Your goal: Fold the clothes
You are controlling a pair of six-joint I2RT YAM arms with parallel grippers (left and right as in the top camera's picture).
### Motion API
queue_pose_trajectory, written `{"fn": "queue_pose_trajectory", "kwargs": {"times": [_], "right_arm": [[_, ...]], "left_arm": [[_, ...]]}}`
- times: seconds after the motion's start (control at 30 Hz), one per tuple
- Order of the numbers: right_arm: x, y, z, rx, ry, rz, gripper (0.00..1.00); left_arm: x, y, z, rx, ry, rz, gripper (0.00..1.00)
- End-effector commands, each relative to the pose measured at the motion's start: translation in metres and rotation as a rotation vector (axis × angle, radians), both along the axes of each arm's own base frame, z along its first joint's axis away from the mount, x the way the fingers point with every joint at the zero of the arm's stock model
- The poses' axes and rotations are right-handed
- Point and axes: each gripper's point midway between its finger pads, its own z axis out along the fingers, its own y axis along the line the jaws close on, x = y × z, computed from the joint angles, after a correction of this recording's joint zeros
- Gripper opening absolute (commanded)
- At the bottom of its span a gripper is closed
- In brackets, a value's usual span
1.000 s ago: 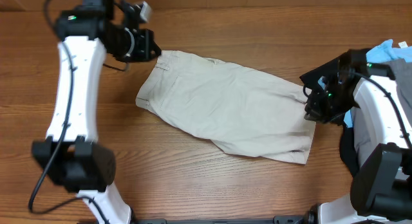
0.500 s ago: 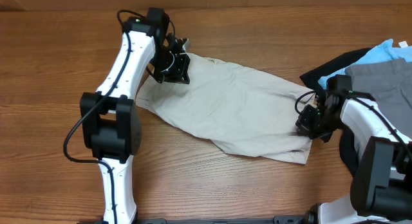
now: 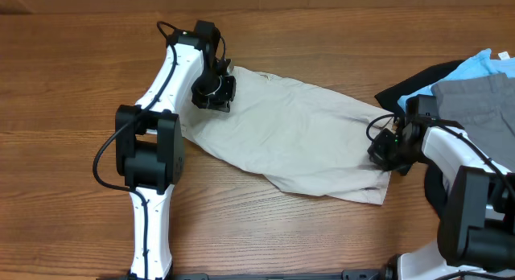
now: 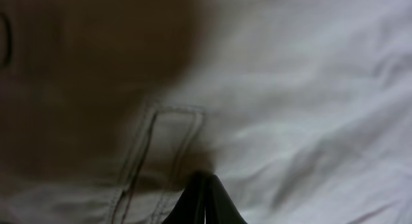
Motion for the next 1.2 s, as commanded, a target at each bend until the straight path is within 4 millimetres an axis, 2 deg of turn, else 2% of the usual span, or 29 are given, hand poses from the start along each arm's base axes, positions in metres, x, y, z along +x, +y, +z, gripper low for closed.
{"fn": "queue_pose_trajectory", "kwargs": {"times": [0.0,0.07,0.37,0.5,0.67,0.8,0.87,0.97,1.03,1.07,1.17], "right_arm": [[-0.006,-0.001,-0.054,-0.061,0.083,0.024,0.04],[0.002,-0.001,-0.056,-0.067,0.064,0.035,0.04],[0.052,0.015,-0.048,-0.082,-0.137,0.089,0.04],[0.075,0.031,-0.041,-0.087,-0.244,0.13,0.04],[0.1,0.055,-0.028,-0.092,-0.364,0.207,0.04],[0.119,0.06,-0.005,-0.113,-0.41,0.284,0.15],[0.132,0.059,0.017,-0.129,-0.443,0.318,0.2],[0.157,0.054,0.066,-0.163,-0.505,0.352,0.29],[0.169,0.051,0.102,-0.181,-0.536,0.366,0.34],[0.176,0.049,0.126,-0.191,-0.553,0.376,0.37],[0.178,0.045,0.178,-0.197,-0.546,0.395,0.46]], "left_arm": [[-0.001,0.005,-0.02,0.051,0.035,0.052,0.04],[-0.001,0.006,-0.026,0.058,0.042,0.055,0.04],[0.0,0.05,-0.05,0.317,0.054,0.249,0.04],[0.006,0.067,-0.05,0.374,0.033,0.327,0.04],[0.012,0.08,-0.049,0.348,0.032,0.37,0.04],[0.024,0.088,-0.032,0.329,-0.013,0.391,0.04],[0.036,0.089,-0.011,0.302,-0.066,0.403,0.04],[0.061,0.087,0.041,0.253,-0.205,0.416,0.04],[0.079,0.084,0.091,0.21,-0.332,0.412,0.04],[0.086,0.082,0.12,0.18,-0.398,0.411,0.06],[0.088,0.075,0.201,0.094,-0.549,0.418,0.23]]}}
